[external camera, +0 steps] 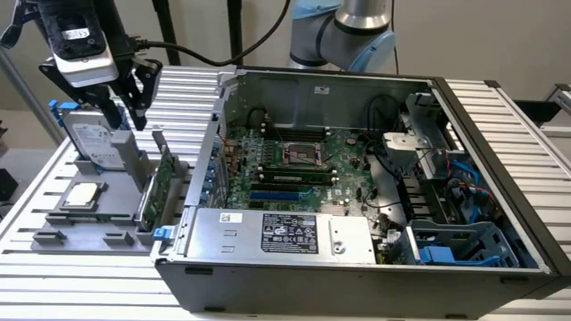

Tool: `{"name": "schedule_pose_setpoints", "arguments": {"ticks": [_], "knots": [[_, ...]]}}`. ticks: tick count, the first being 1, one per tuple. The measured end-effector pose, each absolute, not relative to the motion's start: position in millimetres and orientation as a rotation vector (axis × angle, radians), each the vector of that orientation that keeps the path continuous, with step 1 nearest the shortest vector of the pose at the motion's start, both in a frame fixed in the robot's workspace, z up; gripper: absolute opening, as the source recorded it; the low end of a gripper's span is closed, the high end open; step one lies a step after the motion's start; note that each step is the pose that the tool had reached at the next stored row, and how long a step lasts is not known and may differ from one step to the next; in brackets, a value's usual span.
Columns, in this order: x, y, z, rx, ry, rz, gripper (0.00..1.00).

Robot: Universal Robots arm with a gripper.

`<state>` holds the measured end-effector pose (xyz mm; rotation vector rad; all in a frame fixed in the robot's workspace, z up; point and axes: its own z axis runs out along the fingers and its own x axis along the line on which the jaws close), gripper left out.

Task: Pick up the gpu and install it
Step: 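Pick up the gpu and move the gpu toward the slot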

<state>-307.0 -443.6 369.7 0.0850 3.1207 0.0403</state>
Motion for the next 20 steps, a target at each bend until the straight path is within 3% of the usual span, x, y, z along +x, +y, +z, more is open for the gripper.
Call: {"name": "schedule_pose_setpoints", "arguments": {"ticks": [20], "knots": [[-309.2,-447.8,333.3,-0.068,3.123,0.042,0.0]]}}
